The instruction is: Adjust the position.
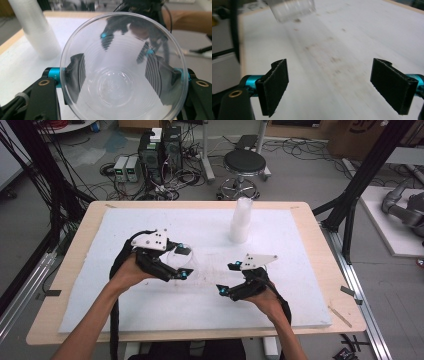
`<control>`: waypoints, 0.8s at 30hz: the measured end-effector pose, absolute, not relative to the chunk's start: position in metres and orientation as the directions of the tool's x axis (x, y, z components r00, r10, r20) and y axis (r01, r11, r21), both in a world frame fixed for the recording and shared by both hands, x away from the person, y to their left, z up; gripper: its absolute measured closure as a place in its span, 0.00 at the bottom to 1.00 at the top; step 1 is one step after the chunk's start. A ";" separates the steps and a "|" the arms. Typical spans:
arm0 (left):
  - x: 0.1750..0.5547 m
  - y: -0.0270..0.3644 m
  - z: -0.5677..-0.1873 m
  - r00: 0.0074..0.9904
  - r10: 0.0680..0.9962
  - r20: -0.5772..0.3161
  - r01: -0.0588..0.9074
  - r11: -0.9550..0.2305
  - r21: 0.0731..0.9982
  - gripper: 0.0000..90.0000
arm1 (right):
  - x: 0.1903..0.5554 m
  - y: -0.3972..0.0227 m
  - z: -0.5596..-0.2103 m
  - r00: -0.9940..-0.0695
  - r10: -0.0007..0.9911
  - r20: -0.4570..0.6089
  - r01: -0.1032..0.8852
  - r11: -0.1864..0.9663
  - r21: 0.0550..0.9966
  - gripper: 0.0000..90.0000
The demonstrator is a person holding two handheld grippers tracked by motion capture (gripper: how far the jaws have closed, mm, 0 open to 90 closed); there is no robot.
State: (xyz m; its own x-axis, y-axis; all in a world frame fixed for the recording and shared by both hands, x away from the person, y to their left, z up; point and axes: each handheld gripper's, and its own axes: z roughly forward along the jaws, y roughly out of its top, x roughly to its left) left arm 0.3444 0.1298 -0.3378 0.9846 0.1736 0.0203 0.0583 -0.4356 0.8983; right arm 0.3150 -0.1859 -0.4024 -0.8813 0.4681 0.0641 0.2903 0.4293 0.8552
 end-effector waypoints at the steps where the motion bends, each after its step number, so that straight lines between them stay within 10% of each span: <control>1: 0.348 0.128 -0.335 0.985 0.173 0.026 0.058 -0.462 0.885 0.36 | 0.315 -0.190 -0.405 -0.867 0.495 0.061 0.305 0.429 0.850 0.17; 24: 0.398 0.103 -0.338 0.992 0.124 0.027 0.067 -0.694 0.717 0.36 | 0.318 -0.253 -0.453 -0.651 0.754 0.091 0.447 0.283 0.848 0.17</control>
State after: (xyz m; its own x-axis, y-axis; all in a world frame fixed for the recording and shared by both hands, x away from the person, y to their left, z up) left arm 0.3978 0.1027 -0.3383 0.9919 0.1244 0.0269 0.0675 -0.6937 0.7171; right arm 0.3183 -0.2527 -0.4529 -0.6508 0.7538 0.0912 0.4470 0.2833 0.8485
